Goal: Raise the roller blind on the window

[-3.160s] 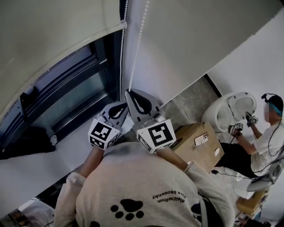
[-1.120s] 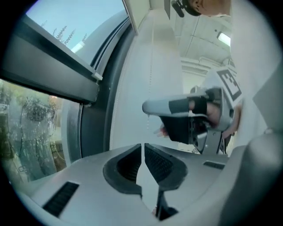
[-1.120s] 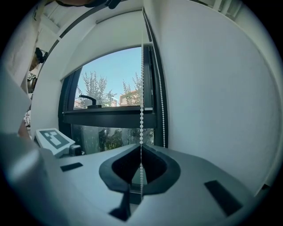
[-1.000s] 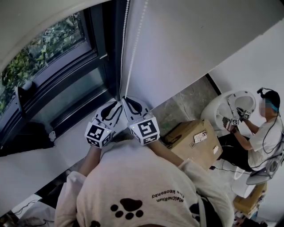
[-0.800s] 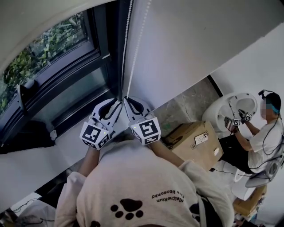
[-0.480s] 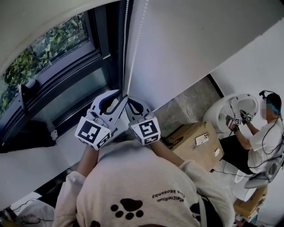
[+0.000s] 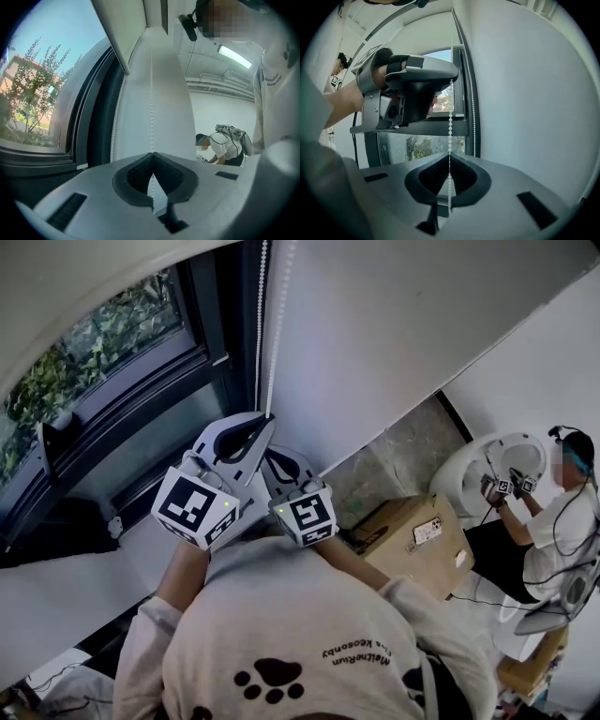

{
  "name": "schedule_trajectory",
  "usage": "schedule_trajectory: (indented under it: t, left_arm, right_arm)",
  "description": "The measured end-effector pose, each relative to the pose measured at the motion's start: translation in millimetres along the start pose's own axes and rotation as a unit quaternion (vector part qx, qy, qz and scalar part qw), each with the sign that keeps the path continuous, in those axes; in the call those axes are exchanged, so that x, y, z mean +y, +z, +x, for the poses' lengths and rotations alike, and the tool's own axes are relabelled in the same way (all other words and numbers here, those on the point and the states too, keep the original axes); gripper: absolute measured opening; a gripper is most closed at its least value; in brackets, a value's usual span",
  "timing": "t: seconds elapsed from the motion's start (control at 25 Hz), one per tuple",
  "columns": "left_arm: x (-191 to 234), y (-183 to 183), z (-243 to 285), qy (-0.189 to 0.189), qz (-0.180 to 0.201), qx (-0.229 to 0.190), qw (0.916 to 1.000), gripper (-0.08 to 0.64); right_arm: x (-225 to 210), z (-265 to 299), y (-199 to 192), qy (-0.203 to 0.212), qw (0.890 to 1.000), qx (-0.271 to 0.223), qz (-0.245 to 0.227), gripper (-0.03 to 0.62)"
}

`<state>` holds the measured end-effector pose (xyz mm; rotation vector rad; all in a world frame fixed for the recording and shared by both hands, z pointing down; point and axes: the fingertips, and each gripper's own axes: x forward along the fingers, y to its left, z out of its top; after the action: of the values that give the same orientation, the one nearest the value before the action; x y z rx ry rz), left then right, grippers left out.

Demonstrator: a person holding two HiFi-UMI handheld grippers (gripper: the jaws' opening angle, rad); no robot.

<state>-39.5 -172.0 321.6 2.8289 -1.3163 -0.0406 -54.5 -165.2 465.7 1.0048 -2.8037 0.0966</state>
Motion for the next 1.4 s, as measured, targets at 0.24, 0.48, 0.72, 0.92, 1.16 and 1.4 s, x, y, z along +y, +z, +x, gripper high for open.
schedule_trajectory:
  t: [0.24, 0.48, 0.72, 0.92, 1.16, 1.4]
  left_arm:
    - [3.4, -6.1, -0.5, 0.011, -0.002, -0.001, 0.9999, 0.008]
    - [1.7, -32.0, -2.1, 0.019, -0.001, 0.019, 0.9997, 0.008]
    - [1.2, -55.2, -3.9, 0.018, -0.009, 0.025, 0.9995, 0.008]
    - [1.1, -70.5, -2.7, 0.016, -0.018, 0.034, 0.9991, 0.008]
    - [4.9, -78.4, -4.9, 0.020, -0.026, 0.036, 0.9988, 0.008]
    - [10.4, -79.4, -6.8, 0.021, -0.030, 0.034, 0.9988, 0.007]
  right_arm:
    - [-1.1, 4.9, -4.1, -0.001, 1.000, -0.003, -0.006, 0.011]
    - [2.5, 6.4, -26.8, 0.005, 1.000, 0.021, -0.003, 0.011]
    - [3.2, 5.4, -50.9, 0.010, 0.999, 0.047, -0.001, 0.011]
    - [3.9, 4.9, -64.6, 0.011, 0.998, 0.062, -0.006, 0.011]
    - [0.7, -3.6, -68.4, 0.008, 0.997, 0.078, -0.011, 0.015]
    - [-7.2, -28.0, -11.7, -0.011, 1.000, 0.013, 0.004, 0.063]
